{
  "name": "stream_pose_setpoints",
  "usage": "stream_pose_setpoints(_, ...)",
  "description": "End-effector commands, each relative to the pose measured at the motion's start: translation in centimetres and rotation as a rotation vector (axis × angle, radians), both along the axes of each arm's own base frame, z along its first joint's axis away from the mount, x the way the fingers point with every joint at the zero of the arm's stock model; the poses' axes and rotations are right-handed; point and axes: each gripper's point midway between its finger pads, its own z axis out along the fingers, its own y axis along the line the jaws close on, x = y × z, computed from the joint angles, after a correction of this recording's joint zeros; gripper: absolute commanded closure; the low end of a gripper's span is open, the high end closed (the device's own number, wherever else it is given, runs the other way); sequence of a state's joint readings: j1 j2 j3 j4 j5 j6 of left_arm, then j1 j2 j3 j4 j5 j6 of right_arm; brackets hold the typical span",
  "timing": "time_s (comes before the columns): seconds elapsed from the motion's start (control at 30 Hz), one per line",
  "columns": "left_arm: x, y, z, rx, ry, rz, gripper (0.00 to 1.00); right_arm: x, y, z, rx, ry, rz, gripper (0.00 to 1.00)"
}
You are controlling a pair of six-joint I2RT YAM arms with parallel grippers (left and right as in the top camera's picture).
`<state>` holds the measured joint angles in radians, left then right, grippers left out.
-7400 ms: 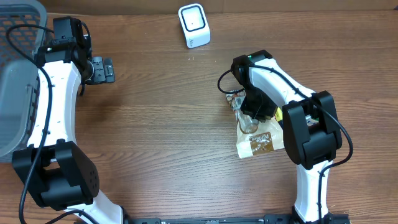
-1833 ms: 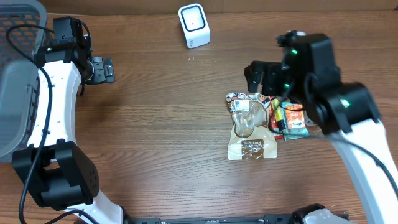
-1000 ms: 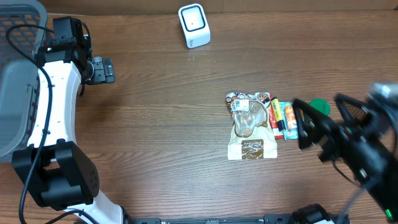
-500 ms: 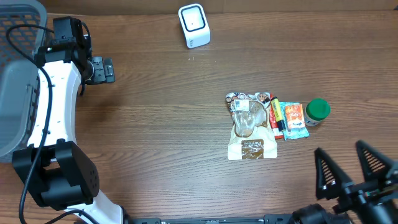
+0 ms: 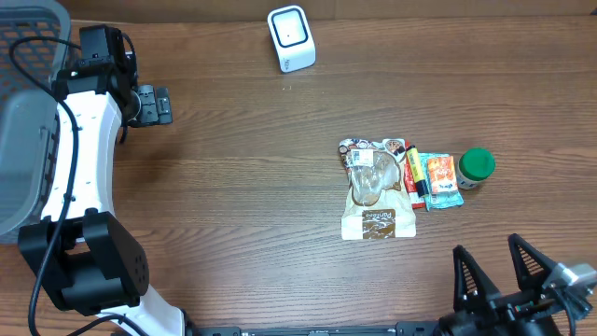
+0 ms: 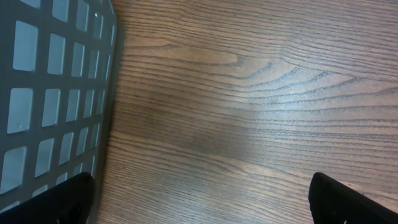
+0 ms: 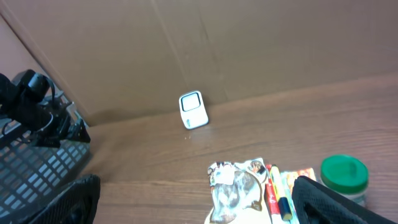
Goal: Scan the item barcode
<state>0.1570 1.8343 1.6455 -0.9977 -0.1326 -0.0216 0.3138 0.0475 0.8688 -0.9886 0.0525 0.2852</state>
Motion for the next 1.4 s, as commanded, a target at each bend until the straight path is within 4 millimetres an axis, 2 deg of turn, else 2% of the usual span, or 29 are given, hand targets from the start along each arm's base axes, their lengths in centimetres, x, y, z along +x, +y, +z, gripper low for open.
stream_pose_setpoints(0.0, 0.4, 0.1, 0.6, 0.014, -0.015, -0.015, 0.0, 0.7, 0.0, -0.9, 0.009, -0.026, -0.014, 0.0)
stream_pose_setpoints(0.13, 0.4, 0.1, 0.6, 0.014, -0.016, -0.015, 0.0, 2.0, 0.4, -1.4, 0.013, -0.039, -0.014, 0.0)
stream_pose_setpoints(0.27, 0.4, 0.1, 0.6, 0.015, -0.016, -0.015, 0.0, 3.3, 0.8, -0.6, 0.026, -0.109, -0.017, 0.0)
stream_pose_setpoints(0.53, 0.4, 0.1, 0.6, 0.014, -0.015, -0.015, 0.0, 5.6, 1.8, 2.7, -0.068, -0.415, -0.009, 0.0)
stream_pose_setpoints(0.77, 0.4, 0.1, 0.6, 0.014, -0.015, -0.015, 0.0, 6.2, 3.2, 3.3, -0.197, -0.638, 0.03, 0.0)
stream_pose_setpoints(0.87, 0.4, 0.1, 0.6, 0.015, -0.016, -0.015, 0.0, 6.8, 3.2, 2.4, -0.227, -0.667, 0.018, 0.0)
stream_pose_setpoints(1.27, 0.4, 0.1, 0.6, 0.015, -0.016, -0.015, 0.0, 10.2, 2.1, -4.9, -0.244, -0.588, -0.056, 0.0)
stream_pose_setpoints(1.37, 0.4, 0.1, 0.6, 0.015, -0.016, -0.015, 0.0, 10.7, 1.9, -6.0, -0.248, -0.536, -0.062, 0.0)
